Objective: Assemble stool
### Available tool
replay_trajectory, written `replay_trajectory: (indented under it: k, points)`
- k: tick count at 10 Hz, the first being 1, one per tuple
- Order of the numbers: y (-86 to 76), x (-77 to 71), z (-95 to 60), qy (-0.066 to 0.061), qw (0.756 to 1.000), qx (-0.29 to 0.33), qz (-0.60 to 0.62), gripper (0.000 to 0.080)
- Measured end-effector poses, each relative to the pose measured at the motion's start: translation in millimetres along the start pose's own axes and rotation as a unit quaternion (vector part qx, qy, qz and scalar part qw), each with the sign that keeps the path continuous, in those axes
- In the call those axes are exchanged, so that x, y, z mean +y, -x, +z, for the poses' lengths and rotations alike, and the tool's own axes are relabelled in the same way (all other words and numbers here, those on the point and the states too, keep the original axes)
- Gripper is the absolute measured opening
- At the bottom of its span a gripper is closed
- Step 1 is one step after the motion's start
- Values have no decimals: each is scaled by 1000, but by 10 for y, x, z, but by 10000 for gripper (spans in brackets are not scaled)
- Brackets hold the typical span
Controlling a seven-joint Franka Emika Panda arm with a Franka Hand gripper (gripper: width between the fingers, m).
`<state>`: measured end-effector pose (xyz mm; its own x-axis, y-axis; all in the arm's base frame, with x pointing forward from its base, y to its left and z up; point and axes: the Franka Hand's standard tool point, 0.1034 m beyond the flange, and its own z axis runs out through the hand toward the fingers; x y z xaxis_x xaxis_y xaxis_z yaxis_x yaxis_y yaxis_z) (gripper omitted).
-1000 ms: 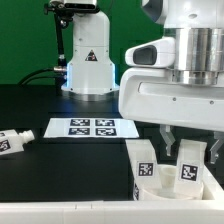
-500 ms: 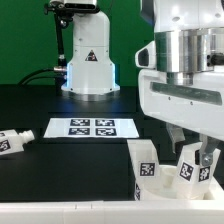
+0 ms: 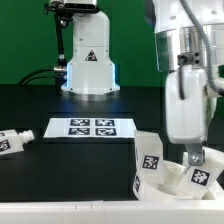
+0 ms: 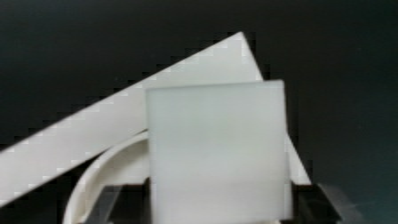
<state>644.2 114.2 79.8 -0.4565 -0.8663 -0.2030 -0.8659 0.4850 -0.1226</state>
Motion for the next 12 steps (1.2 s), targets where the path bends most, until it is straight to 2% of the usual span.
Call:
replay_trajectory:
  k: [1, 3, 4, 5, 6, 7, 11, 12]
  points:
    - [-5, -1, 2, -4, 1000, -6, 22, 337]
    - [-1, 8, 8, -3, 1000, -7, 15, 337]
    - [0, 9, 6, -3, 1000, -6, -13, 514]
    - [13, 35, -36, 13, 997, -8, -80, 611]
    - [54, 50, -120, 23, 984, -15, -176, 611]
    - [91, 60, -192, 24, 962, -22, -269, 641]
    - [82, 81, -194, 23, 922, -23, -385, 649]
    - [84, 81, -181, 26, 868, -7, -495, 649]
